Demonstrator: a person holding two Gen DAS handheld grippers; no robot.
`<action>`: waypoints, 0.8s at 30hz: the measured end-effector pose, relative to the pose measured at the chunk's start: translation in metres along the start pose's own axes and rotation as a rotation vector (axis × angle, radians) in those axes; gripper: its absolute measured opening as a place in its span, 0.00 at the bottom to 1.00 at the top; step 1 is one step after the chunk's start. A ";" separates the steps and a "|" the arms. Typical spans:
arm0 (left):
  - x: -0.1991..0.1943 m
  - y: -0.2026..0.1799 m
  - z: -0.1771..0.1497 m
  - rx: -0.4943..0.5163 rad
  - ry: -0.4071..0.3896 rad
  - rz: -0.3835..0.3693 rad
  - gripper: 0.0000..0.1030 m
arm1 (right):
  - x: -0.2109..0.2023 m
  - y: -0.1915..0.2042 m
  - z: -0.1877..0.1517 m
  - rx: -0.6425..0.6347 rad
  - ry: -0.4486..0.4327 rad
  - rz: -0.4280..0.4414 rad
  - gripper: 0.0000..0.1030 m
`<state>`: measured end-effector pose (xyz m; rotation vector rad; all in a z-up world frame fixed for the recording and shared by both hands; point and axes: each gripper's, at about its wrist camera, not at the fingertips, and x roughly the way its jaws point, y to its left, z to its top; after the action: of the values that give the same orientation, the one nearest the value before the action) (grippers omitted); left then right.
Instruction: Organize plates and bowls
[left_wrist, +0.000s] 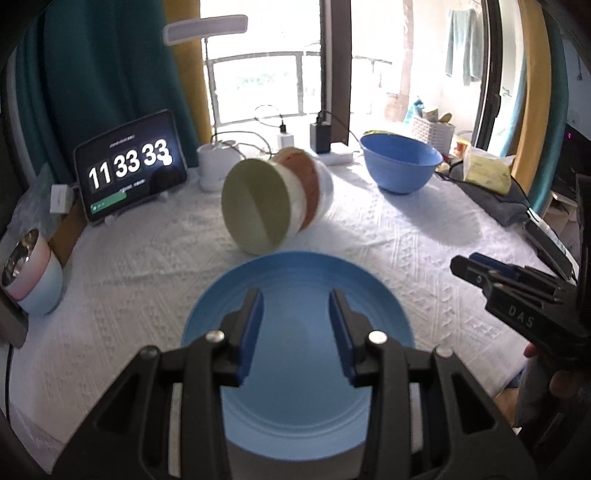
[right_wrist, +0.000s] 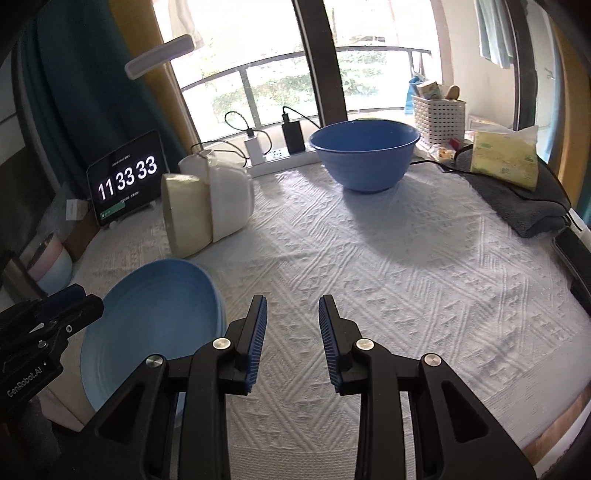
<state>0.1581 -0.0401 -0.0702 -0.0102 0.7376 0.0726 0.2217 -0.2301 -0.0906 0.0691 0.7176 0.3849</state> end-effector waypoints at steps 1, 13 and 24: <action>0.000 -0.001 0.002 0.001 -0.002 0.000 0.38 | -0.001 -0.002 0.001 0.002 -0.005 0.001 0.30; 0.002 -0.032 0.016 0.035 -0.039 -0.020 0.38 | -0.013 -0.021 0.013 -0.024 -0.051 0.006 0.30; 0.025 -0.045 0.049 0.051 -0.072 -0.042 0.38 | -0.005 -0.037 0.039 -0.020 -0.081 -0.012 0.30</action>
<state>0.2121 -0.0818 -0.0517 0.0252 0.6669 0.0139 0.2560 -0.2631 -0.0652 0.0611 0.6334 0.3762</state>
